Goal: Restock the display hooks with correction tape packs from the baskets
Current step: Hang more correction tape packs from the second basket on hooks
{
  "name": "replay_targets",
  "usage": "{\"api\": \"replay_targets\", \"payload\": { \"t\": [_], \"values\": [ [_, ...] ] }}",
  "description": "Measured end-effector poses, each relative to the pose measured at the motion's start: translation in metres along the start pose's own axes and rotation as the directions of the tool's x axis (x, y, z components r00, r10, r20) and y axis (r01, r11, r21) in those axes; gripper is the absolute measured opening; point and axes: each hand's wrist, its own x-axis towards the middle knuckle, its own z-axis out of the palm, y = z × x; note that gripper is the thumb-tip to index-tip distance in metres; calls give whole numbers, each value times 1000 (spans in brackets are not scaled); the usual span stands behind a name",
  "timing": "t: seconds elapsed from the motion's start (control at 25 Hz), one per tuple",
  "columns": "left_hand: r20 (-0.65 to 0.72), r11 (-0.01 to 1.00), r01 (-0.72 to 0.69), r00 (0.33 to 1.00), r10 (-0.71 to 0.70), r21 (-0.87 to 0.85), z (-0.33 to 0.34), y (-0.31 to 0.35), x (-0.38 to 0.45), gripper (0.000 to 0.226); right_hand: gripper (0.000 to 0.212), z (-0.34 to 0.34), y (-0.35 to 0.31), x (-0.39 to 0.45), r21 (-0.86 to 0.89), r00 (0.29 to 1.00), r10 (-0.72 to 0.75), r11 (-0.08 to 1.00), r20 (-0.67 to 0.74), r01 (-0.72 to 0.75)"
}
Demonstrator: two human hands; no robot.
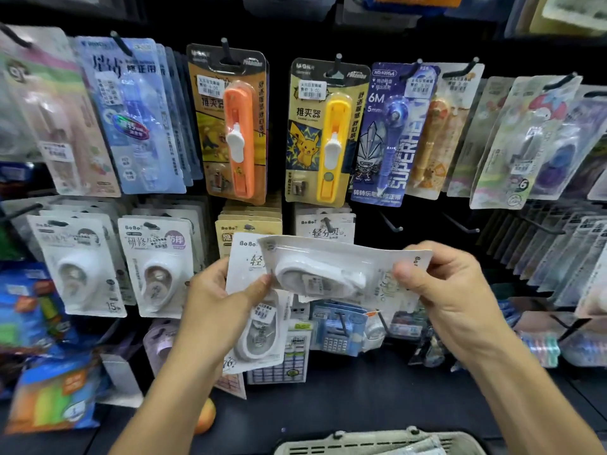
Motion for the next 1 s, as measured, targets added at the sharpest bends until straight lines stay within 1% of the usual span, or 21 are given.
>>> {"api": "replay_targets", "payload": {
  "t": [0.04,0.16,0.24,0.28,0.32,0.36,0.4,0.44,0.52,0.56,0.6,0.64,0.68,0.72,0.76,0.8,0.84,0.88,0.92,0.96,1.0],
  "values": [
    [8,1000,-17,1000,16,21,2,0,-2,20,42,-1,-7,7,-54,999,-17,998,41,19],
    [-24,999,-36,999,36,10,1,-1,-1,22,39,-6,-24,21,-114,996,-72,991,49,77],
    [-41,1000,-18,999,17,-21,-1,-2,3,20,34,-2,-32,24,-198,990,3,980,142,25],
    [5,997,21,1000,-21,-72,-2,-2,4,17,30,6,-32,24,-276,975,80,961,210,-19],
    [103,986,81,992,-66,-144,-1,-2,3,16,26,16,-28,25,-368,959,138,929,246,-39],
    [235,966,149,967,-98,-212,1,-2,1,17,24,28,-22,27,-459,961,157,888,228,-36],
    [360,947,204,927,-105,-248,3,-2,-1,20,24,40,-15,30,-528,976,129,849,174,-18],
    [452,936,238,886,-99,-261,4,-2,-2,26,25,52,-10,33,-576,992,77,818,98,-7],
    [537,924,254,841,-65,-286,4,-4,-3,45,28,67,-4,37,-602,997,-56,798,-55,12],
    [522,925,227,852,-38,-305,6,-5,-3,52,36,69,-2,38,-586,987,-106,810,-117,17],
    [466,928,186,885,-15,-324,7,-6,-3,55,50,68,1,35,-541,979,-110,841,-171,0],
    [383,928,144,924,-1,-343,7,-6,-1,57,62,66,5,29,-451,976,-48,891,-214,-55],
    [293,927,102,956,10,-362,7,-6,1,59,71,66,10,21,-320,971,76,936,-225,-147],
    [218,925,67,976,18,-375,6,-5,2,60,76,68,17,12,-187,960,221,950,-170,-252],
    [172,926,43,985,24,-375,4,-5,4,58,75,72,26,1,-83,942,326,939,-83,-333],
    [153,929,37,988,22,-369,3,-6,5,54,71,75,37,-6,-3,929,368,930,-39,-369],
    [149,930,48,989,7,-365,3,-7,5,47,64,78,44,-11,66,928,367,929,-65,-363],
    [152,926,65,988,-8,-371,5,-8,5,38,58,78,50,-13,108,930,343,938,-135,-330],
    [157,924,71,988,-12,-375,7,-9,3,29,53,77,51,-13,114,927,312,949,-208,-294],
    [154,929,49,988,8,-366,9,-8,1,24,48,75,50,-12,106,926,288,957,-246,-269],
    [146,939,8,988,45,-345,10,-8,-1,23,41,73,48,-11,103,930,273,962,-247,-255]
  ]
}}
